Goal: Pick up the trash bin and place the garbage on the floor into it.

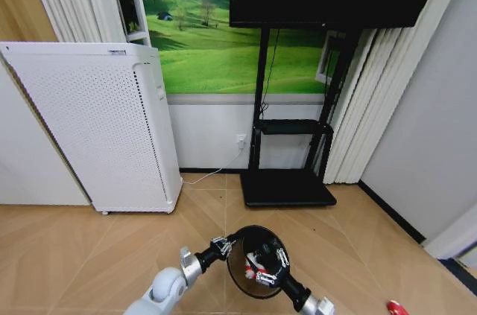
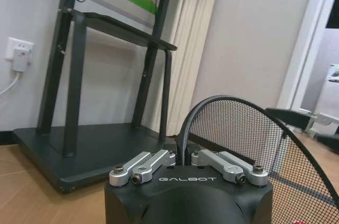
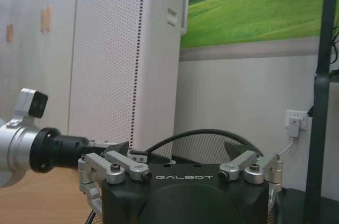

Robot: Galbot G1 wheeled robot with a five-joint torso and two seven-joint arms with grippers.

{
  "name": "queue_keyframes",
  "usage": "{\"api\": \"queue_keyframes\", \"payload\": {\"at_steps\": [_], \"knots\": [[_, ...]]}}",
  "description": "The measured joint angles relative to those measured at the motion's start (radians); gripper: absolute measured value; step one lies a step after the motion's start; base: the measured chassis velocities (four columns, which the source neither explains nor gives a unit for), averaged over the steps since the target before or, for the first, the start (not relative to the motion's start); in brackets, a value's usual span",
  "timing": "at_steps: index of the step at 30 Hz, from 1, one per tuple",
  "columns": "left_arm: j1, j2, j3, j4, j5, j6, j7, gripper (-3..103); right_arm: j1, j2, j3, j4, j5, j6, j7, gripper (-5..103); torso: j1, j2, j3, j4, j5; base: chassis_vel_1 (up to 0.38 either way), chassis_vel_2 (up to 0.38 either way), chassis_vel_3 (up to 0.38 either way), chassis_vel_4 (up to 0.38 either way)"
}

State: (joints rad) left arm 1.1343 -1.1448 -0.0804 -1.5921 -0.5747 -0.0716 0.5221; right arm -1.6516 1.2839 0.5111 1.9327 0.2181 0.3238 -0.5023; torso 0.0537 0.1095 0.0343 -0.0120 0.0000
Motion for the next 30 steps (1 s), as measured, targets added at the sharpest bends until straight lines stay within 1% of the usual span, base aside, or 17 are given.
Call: {"api": "queue_keyframes", "payload": {"at_steps": [2,3,5,6,7,11,16,24,26,27,28,29,30], "knots": [[-0.001,-0.001,-0.023,0.007,-0.016,0.001,-0.014,7,0.008,-0.006,0.019,0.01,0.008,-0.025,0.042,100,0.0,0.0,0.0,0.0,-0.0001,0.0,0.0,0.0,0.0],[-0.001,-0.001,-0.023,0.007,-0.016,0.001,-0.014,7,0.008,-0.006,0.019,0.01,0.008,-0.025,0.042,100,0.0,0.0,0.0,0.0,-0.0001,0.0,0.0,0.0,0.0],[0.001,0.001,-0.057,0.008,-0.032,0.003,-0.02,7,0.015,-0.01,0.036,0.0,0.015,-0.038,0.082,100,0.0,0.0,0.0,0.0001,-0.0001,0.0,0.0,0.0,0.0],[0.001,0.001,-0.057,0.008,-0.032,0.003,-0.02,7,0.015,-0.01,0.036,0.0,0.015,-0.038,0.082,100,0.0,0.0,0.0,0.0001,-0.0001,0.0,0.0,0.0,0.0],[0.008,0.009,-0.084,0.007,-0.046,0.007,-0.021,7,0.018,-0.011,0.044,-0.008,0.024,-0.046,0.099,100,0.0,0.0,0.0,0.0,0.0,0.0,0.0,0.0,0.0],[0.023,0.025,-0.128,0.004,-0.073,0.01,-0.022,7,0.02,-0.012,0.047,-0.012,0.036,-0.056,0.11,100,0.0,0.0,0.0,0.0001,0.0,0.0,0.0,0.0,0.0],[0.047,0.036,-0.171,0.003,-0.082,0.011,-0.02,7,0.025,-0.005,0.038,-0.02,0.036,-0.058,0.114,100,0.0,0.0,0.0,0.0004,0.0,0.0,0.0,0.0,0.0],[0.066,0.036,-0.201,0.0,-0.086,0.01,-0.016,7,0.027,-0.007,0.033,-0.03,0.031,-0.058,0.124,100,0.0,0.0,0.0,0.0002,0.0,-0.09,-0.091,0.086,0.101],[0.066,0.037,-0.207,0.0,-0.089,0.009,-0.014,7,0.03,-0.007,0.031,-0.036,0.021,-0.056,0.143,100,0.0,0.0,0.0,0.0,0.0,-0.198,-0.192,0.181,0.189],[0.063,0.037,-0.212,0.003,-0.091,0.008,-0.014,7,0.035,-0.007,0.027,-0.04,0.013,-0.052,0.167,100,0.0,0.0,0.0,0.0001,0.0001,-0.199,-0.208,0.214,0.199],[0.063,0.037,-0.212,0.003,-0.091,0.008,-0.014,7,0.035,-0.007,0.027,-0.04,0.013,-0.052,0.167,100,0.0,0.0,0.0,0.0001,0.0001,-0.199,-0.208,0.214,0.199],[0.053,0.038,-0.219,0.009,-0.097,0.008,-0.014,7,0.046,-0.007,0.023,-0.049,0.003,-0.044,0.207,100,0.0,0.0,0.0,-0.0002,-0.0001,-0.244,-0.219,0.222,0.224],[0.053,0.038,-0.219,0.009,-0.097,0.008,-0.014,7,0.046,-0.007,0.023,-0.049,0.003,-0.044,0.207,100,0.0,0.0,0.0,-0.0002,-0.0001,-0.244,-0.219,0.222,0.224]]}}
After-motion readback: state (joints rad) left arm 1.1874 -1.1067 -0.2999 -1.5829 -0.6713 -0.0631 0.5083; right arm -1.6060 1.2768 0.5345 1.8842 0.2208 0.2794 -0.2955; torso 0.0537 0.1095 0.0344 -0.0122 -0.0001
